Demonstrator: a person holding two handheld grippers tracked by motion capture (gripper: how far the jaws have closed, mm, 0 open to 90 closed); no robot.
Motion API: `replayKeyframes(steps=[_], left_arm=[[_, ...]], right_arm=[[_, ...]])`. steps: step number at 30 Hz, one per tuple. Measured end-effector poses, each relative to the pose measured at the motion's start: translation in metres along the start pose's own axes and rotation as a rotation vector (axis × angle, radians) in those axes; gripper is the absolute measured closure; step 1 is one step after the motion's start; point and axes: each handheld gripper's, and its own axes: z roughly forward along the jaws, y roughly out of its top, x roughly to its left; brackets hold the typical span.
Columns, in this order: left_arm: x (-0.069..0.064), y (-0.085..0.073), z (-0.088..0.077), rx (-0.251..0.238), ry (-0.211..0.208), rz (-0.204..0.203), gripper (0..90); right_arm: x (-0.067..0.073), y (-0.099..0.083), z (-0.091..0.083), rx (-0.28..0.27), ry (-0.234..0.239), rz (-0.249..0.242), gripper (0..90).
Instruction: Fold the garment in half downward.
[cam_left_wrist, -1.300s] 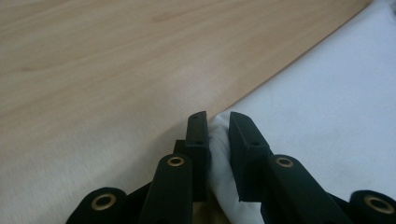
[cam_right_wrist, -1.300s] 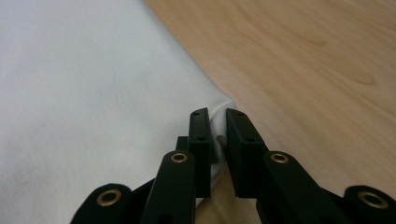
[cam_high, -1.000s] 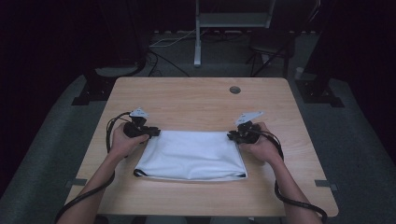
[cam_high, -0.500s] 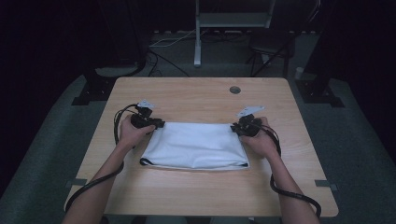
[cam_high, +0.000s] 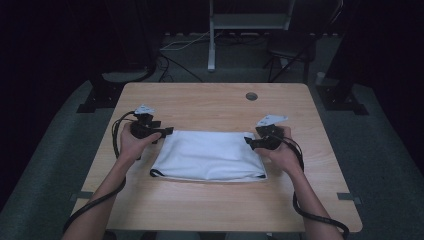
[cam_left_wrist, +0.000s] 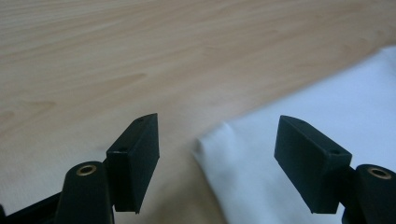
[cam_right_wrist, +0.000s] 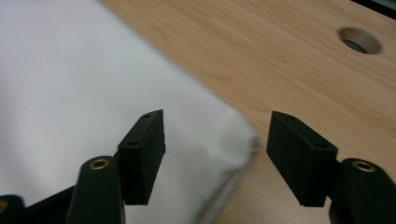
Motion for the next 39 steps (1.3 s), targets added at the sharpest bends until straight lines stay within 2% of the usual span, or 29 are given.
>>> replayKeyframes(steps=[3,4,5,8,11,14,16,23,25,30,33,35,39], left_arm=[[-0.021,-0.013,-0.013,0.006,-0.034,0.051,30.7],[-0.028,-0.019,-0.018,0.012,-0.034,0.073,30.7],[-0.033,-0.024,-0.021,0.010,-0.035,0.079,30.7],[-0.042,-0.036,-0.029,0.024,-0.042,0.090,30.7],[-0.051,-0.048,-0.033,0.050,-0.039,0.111,30.7],[-0.059,-0.059,-0.034,0.097,0.014,0.168,30.7],[-0.062,-0.064,-0.036,0.112,0.033,0.185,30.7],[-0.060,-0.071,-0.044,0.104,0.055,0.180,30.7],[-0.058,-0.069,-0.048,0.090,0.050,0.160,30.7],[-0.062,-0.061,-0.048,0.034,0.006,0.109,30.7],[-0.067,-0.059,-0.041,0.046,-0.001,0.119,30.7],[-0.069,-0.061,-0.038,0.060,-0.006,0.129,30.7],[-0.071,-0.067,-0.034,0.086,-0.006,0.154,30.7]], right_arm=[[0.022,-0.003,-0.013,0.001,0.045,-0.068,34.9],[0.027,-0.005,-0.015,-0.002,0.060,-0.072,34.9],[0.035,-0.009,-0.019,0.003,0.079,-0.084,34.4],[0.047,-0.019,-0.026,0.015,0.087,-0.105,34.0],[0.055,-0.031,-0.034,0.022,0.067,-0.109,34.0],[0.061,-0.041,-0.039,0.037,0.046,-0.121,33.8],[0.065,-0.046,-0.042,0.055,0.022,-0.136,33.8],[0.067,-0.055,-0.051,0.065,0.013,-0.143,34.9],[0.065,-0.053,-0.055,0.060,0.014,-0.141,34.7],[0.060,-0.041,-0.058,-0.023,-0.001,-0.058,32.2],[0.064,-0.036,-0.048,-0.011,0.053,-0.042,32.2],[0.067,-0.038,-0.041,-0.005,0.105,-0.022,33.6],[0.066,-0.044,-0.035,0.025,0.134,-0.006,34.6]])
